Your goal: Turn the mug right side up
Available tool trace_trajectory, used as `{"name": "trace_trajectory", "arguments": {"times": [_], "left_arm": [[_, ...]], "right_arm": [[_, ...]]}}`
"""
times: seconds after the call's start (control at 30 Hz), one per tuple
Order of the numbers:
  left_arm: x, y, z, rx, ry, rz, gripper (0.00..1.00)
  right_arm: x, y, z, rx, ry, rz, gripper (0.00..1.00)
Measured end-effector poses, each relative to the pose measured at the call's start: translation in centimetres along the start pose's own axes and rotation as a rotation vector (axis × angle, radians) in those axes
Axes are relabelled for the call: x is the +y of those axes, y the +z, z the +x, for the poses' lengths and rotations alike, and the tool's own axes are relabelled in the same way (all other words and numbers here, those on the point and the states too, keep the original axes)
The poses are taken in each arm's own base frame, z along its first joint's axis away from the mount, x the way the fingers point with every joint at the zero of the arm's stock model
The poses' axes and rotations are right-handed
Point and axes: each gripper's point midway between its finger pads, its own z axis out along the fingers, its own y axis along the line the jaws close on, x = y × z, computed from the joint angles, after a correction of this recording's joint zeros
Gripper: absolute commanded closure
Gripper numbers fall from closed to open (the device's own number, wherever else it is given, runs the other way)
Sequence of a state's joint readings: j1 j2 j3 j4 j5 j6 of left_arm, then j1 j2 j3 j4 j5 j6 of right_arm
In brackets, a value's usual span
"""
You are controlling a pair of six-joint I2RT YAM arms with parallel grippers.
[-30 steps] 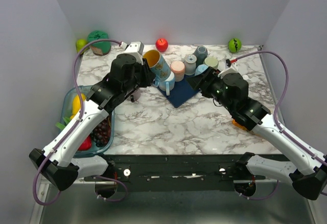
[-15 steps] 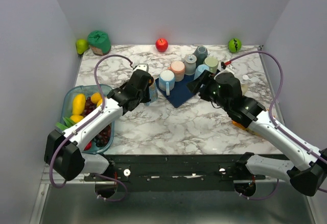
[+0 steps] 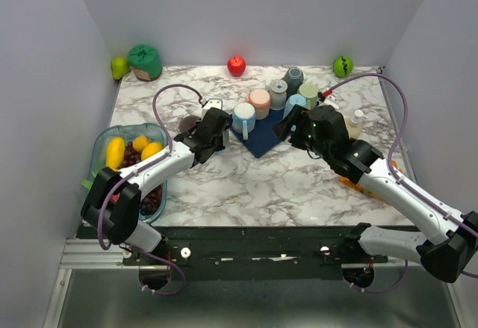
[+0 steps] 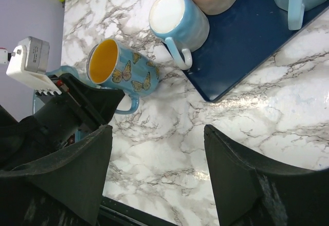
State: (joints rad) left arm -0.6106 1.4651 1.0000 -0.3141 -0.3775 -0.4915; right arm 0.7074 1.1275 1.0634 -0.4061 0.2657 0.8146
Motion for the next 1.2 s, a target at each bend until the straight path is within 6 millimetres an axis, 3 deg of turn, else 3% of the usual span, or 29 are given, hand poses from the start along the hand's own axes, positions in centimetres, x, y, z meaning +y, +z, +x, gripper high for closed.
{"name": "trace_trajectory", "arguments": {"times": [0.3, 0.57, 0.7, 0.77, 0.93, 1.2], "left_arm": [[1.1, 2.6, -0.7, -0.043, 0.023, -0.039, 1.00], [4.0, 4.2, -0.9, -0.031, -0.002, -0.102, 1.00], [3.8, 4.5, -0.9, -0.030, -0.003, -0.083, 0.84], [3.4, 4.6, -0.9, -0.029, -0.005, -0.065, 0.63], [2.8, 4.7, -0.9, -0.026, -0.010, -0.039, 0.39], [2.7, 4.1, -1.5, -0.042, -0.027, -0.029, 0.22]], "right_arm": [[-0.7, 0.8, 0.2, 0.006, -0.015, 0.029, 0.21], [-1.2, 2.6, 1.2, 0.045, -0.056, 0.071, 0.20], [-1.3, 4.0, 1.8, 0.074, -0.086, 0.099, 0.20], [-1.4, 4.6, 2.1, 0.089, -0.099, 0.112, 0.20], [-1.6, 5.9, 2.6, 0.127, -0.132, 0.146, 0.18], [-2.0, 8.4, 3.8, 0.182, -0.196, 0.188, 0.15]]}}
